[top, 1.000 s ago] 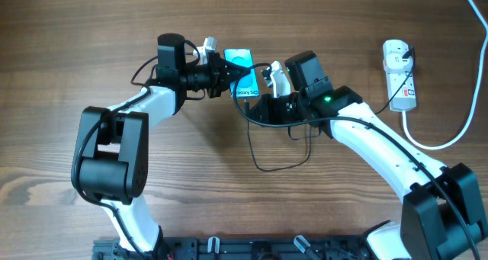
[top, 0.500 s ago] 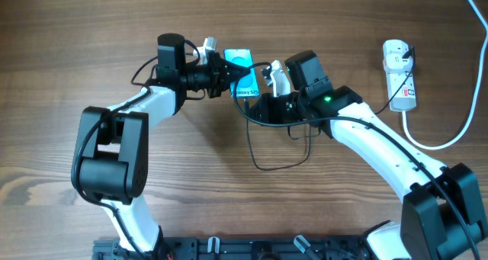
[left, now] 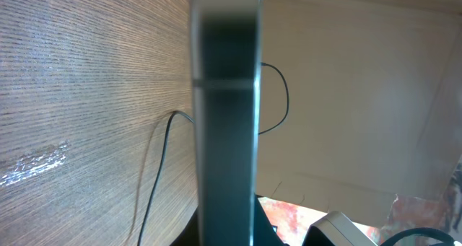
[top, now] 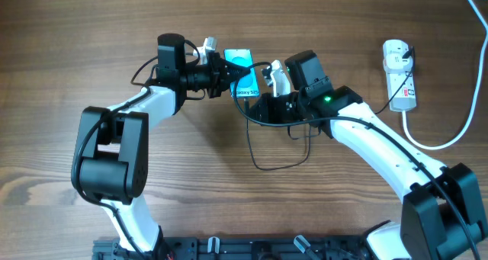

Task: Plug charger to phone and switch on socket

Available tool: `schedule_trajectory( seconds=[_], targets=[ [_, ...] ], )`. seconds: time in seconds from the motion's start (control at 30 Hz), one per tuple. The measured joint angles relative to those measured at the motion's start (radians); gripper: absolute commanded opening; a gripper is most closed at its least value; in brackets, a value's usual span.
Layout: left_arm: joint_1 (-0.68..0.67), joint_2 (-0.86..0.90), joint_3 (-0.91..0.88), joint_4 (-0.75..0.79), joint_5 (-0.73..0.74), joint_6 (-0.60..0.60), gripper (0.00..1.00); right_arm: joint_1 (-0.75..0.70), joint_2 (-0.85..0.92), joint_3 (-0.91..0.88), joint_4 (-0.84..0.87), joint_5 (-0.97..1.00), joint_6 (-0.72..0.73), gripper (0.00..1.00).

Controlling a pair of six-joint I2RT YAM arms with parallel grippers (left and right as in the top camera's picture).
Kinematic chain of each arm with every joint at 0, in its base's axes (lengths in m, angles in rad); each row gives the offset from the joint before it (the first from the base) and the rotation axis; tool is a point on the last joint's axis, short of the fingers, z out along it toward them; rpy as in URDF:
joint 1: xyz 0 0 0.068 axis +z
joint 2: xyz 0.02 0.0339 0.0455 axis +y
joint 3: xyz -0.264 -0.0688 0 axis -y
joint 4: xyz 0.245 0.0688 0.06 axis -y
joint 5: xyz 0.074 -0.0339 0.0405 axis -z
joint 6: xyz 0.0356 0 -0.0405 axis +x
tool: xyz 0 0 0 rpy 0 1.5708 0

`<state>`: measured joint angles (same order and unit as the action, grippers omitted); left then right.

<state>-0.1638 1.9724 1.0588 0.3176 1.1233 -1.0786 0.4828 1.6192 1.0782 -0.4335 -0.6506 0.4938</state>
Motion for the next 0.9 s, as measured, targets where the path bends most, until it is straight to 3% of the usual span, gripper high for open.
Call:
schedule_trajectory(
  seconds=[0.9],
  targets=[
    [-0.009, 0.000, 0.000, 0.034, 0.016, 0.022, 0.04, 0.000, 0.000, 0.000, -0.015, -0.001, 0.000, 0.05]
  ],
)
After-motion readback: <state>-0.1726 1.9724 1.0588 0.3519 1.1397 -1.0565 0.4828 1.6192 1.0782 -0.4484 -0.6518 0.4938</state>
